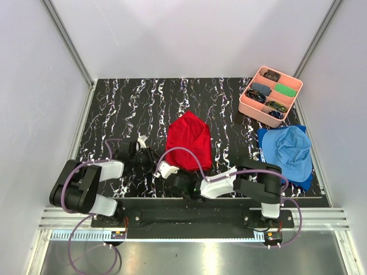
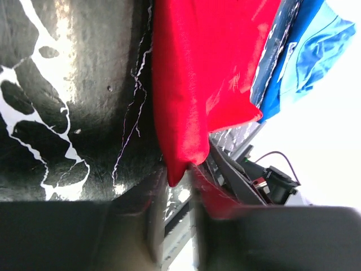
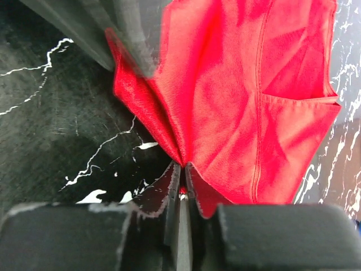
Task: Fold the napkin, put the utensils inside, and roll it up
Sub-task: Roll the napkin at the center of the board.
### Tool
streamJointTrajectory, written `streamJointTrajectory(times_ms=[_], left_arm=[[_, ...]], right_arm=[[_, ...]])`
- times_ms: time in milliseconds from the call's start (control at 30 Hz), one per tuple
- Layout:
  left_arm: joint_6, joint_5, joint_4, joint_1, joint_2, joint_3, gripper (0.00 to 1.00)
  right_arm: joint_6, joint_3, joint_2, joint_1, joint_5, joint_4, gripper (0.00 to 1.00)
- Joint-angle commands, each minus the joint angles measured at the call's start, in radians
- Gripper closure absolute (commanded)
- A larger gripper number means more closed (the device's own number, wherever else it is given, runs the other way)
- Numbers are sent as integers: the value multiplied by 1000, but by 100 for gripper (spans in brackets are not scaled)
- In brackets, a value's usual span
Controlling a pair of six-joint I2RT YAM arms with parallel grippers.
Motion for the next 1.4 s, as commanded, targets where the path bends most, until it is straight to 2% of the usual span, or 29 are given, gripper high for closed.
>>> streamJointTrajectory(times_ms=[0,33,67,200,433,567,700,867,1033,1133,1367], left_arm=[[52,-13,-21,14,-65,31,62],[55,-33,-25,15,-74,21,58],[57,-44,-26,17,-98,14,49],[72,-124,-52,25,-180,-23,38],[179,-364,-187,25,-377,-40,35],[273,-420,-229,23,-476,-39,33],[313,-443,-245,-3,-497,-37,29],[351,-478,-247,-69,-500,-37,24],[371,-484,-241,-120,-504,-48,20],[363,-441,-209,-133,-476,-60,18],[322,-447,-203,-138,-416,-72,20]], right_arm=[[12,-1,-30,-9,-133,-52,88],[14,0,-37,-17,-154,-59,92],[24,2,-43,-25,-177,-85,93],[58,34,-85,-64,-316,-162,99],[123,102,-155,-198,-639,-317,100],[146,140,-139,-281,-829,-360,100],[169,191,-106,-363,-1051,-395,100],[224,237,-60,-433,-1246,-429,100],[239,315,1,-476,-1331,-503,100],[235,330,22,-491,-1331,-507,100],[226,330,18,-496,-1271,-509,100]])
